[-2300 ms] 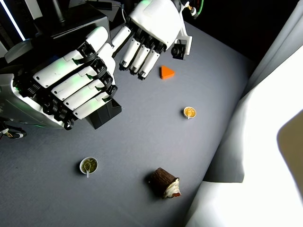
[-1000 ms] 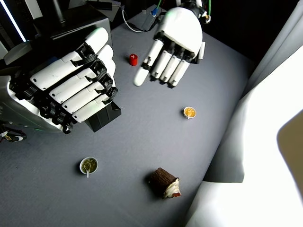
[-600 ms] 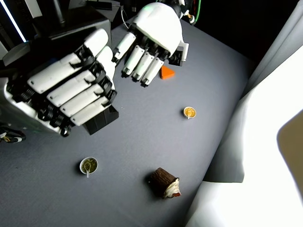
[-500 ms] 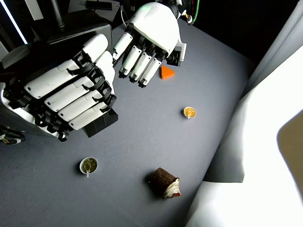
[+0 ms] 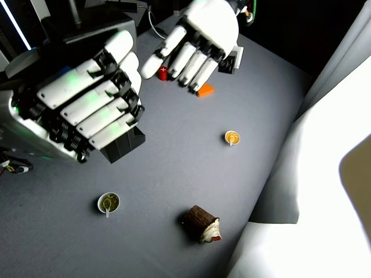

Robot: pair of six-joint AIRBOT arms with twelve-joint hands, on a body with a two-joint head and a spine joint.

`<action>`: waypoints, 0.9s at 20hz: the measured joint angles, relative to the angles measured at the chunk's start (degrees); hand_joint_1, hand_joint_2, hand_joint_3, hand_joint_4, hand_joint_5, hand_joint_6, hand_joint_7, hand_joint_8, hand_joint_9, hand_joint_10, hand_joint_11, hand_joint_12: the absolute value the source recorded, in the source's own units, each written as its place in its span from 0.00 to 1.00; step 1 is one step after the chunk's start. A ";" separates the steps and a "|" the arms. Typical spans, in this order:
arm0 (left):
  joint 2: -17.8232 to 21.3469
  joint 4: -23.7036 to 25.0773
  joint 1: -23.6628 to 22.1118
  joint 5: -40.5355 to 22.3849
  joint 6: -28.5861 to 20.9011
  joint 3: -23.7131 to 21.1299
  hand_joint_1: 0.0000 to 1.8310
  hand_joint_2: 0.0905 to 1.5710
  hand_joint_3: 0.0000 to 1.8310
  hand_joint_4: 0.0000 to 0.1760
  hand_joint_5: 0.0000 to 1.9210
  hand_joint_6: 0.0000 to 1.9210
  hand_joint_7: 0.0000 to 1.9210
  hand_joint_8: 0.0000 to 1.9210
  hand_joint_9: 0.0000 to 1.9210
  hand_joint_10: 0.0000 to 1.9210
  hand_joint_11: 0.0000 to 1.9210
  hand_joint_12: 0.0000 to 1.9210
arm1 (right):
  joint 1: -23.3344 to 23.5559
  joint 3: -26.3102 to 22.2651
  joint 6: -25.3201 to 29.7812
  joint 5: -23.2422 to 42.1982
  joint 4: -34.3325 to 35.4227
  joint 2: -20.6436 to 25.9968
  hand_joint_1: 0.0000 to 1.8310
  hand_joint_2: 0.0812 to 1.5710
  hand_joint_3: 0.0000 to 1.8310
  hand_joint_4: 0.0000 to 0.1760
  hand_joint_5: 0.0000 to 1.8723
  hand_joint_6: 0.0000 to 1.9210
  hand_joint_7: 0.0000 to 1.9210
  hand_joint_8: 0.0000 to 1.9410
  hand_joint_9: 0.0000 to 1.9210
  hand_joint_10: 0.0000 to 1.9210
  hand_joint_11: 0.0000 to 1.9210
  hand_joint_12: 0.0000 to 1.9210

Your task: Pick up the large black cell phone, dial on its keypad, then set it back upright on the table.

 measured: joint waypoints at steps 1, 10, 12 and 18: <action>0.00 0.74 0.24 -1.18 -4.72 0.72 0.71 0.80 0.01 0.25 0.05 0.00 0.34 0.83 0.40 1.00 0.37 1.00 | 0.00 0.63 0.00 0.00 0.55 -0.46 0.81 0.69 0.00 0.00 0.53 0.37 0.46 0.52 0.46 0.64 0.44 0.84; -0.20 11.87 -3.17 -7.02 -13.66 3.26 0.72 0.79 0.01 0.13 0.08 0.00 0.35 0.80 0.40 1.00 0.37 1.00 | -2.49 5.38 -0.11 -0.48 2.78 -4.72 0.81 0.70 0.00 0.00 0.50 0.42 0.44 0.55 0.45 0.66 0.44 0.85; -0.17 11.54 -3.21 -7.87 -13.70 3.74 0.72 0.79 0.00 0.10 0.08 0.00 0.35 0.80 0.40 1.00 0.38 1.00 | -2.91 6.56 -0.22 -0.35 2.95 -5.60 0.81 0.70 0.00 0.00 0.52 0.41 0.44 0.55 0.44 0.66 0.44 0.84; -0.66 11.58 -4.61 -7.82 -14.03 5.05 0.70 0.80 0.01 0.00 0.11 0.01 0.34 0.81 0.37 1.00 0.38 1.00 | -3.76 9.57 -0.85 -0.61 2.49 -8.50 0.81 0.70 0.00 0.00 0.52 0.38 0.45 0.54 0.45 0.64 0.47 0.81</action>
